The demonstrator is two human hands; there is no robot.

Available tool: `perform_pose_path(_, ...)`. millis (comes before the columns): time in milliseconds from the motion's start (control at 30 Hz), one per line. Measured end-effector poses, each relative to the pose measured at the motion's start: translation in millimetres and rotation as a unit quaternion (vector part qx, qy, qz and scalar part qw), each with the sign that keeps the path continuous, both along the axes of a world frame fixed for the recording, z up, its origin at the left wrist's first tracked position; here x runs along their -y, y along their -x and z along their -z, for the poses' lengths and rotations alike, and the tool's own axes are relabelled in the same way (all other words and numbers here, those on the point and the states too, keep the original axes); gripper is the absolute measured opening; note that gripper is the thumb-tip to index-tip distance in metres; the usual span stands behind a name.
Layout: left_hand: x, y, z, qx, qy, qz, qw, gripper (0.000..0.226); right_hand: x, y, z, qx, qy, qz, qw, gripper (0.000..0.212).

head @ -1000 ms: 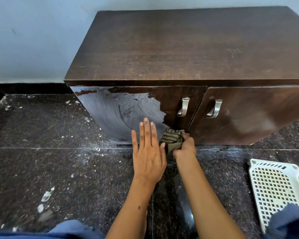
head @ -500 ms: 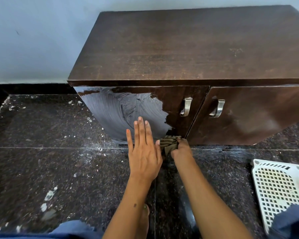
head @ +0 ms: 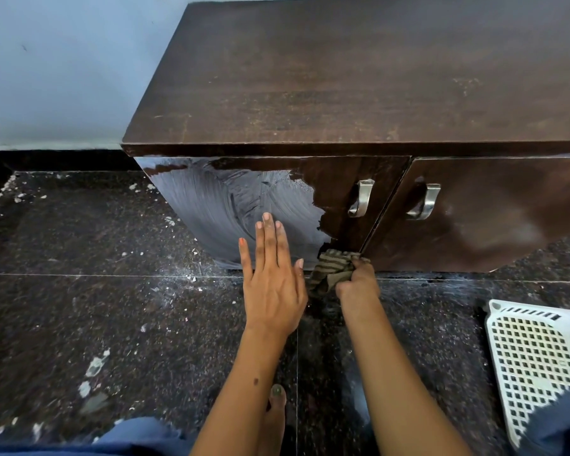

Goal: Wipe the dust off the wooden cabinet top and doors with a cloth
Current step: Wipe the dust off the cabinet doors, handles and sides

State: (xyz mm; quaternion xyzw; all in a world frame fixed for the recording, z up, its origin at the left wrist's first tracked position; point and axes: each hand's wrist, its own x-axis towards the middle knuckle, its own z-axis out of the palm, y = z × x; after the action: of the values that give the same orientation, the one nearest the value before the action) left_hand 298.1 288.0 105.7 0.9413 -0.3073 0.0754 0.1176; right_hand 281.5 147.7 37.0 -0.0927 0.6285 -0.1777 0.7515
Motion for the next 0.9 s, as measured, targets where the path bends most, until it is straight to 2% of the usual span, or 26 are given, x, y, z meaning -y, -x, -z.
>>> perform_pose_path(100,-0.2,-0.4,0.5,-0.003,0.0,0.0,1.0,0.061,-6.6,-1.5,10.7,0.0,-0.025,-0.042,0.999,0.035)
perform_pose_path(167,-0.9,-0.3,0.6,-0.003,0.001,0.001,1.0,0.061,-4.8,7.3,14.1,0.007,0.027,-0.095,0.995,0.035)
perform_pose_path(233,-1.7,0.1,0.7,-0.001,0.001,0.002,1.0,0.06,1.4,9.9,20.6,0.019,0.024,-0.13,0.991,0.034)
perform_pose_path(267,-1.5,-0.3,1.5,0.002,0.003,0.002,1.0,0.06,2.6,14.0,20.9,0.015,0.054,-0.106,0.993,0.032)
perform_pose_path(333,-0.8,-1.5,4.0,0.004,0.009,-0.001,1.0,0.06,6.7,15.7,12.7,0.008,0.07,0.033,0.997,0.018)
perform_pose_path(433,-0.4,-2.0,6.8,0.002,0.017,0.001,1.0,0.059,10.5,7.7,0.6,-0.073,0.022,0.109,0.991,0.012)
perform_pose_path(467,-0.4,-2.3,7.2,0.002,0.02,0.002,1.0,0.059,7.0,7.1,-1.9,-0.068,0.029,0.1,0.992,0.017)
perform_pose_path(533,0.4,-2.0,7.8,0.0,0.023,0.001,1.0,0.059,4.0,15.7,4.0,-0.07,0.095,-0.013,0.993,0.03)
perform_pose_path(600,1.9,-1.6,8.1,-0.001,0.025,-0.002,1.0,0.059,-3.6,14.9,14.0,-0.029,0.091,-0.106,0.99,0.032)
perform_pose_path(667,2.6,-1.6,8.2,-0.001,0.024,-0.004,1.0,0.059,-12.6,15.1,29.0,-0.037,0.112,-0.239,0.964,0.034)
perform_pose_path(700,2.3,-1.7,8.2,0.0,0.023,-0.004,1.0,0.059,-11.1,12.7,28.7,-0.031,0.105,-0.24,0.965,0.035)
perform_pose_path(767,0.7,-2.2,8.2,0.006,0.02,-0.004,1.0,0.059,-8.9,1.8,24.2,0.013,-0.031,-0.035,0.999,0.036)
perform_pose_path(800,0.0,-2.3,8.1,0.009,0.018,-0.004,1.0,0.059,-3.2,-2.8,27.8,0.017,-0.052,0.018,0.998,0.037)
perform_pose_path(833,-0.4,-2.6,7.9,0.011,0.018,-0.003,1.0,0.059,1.7,-1.5,34.0,0.016,-0.05,0.006,0.999,0.038)
perform_pose_path(867,-0.6,-2.9,7.8,0.014,0.018,-0.003,1.0,0.059,5.3,5.5,37.6,-0.008,-0.001,-0.051,0.999,0.038)
perform_pose_path(900,-0.8,-3.1,7.8,0.015,0.017,-0.002,1.0,0.059,8.4,14.3,36.7,-0.073,0.071,-0.111,0.989,0.038)
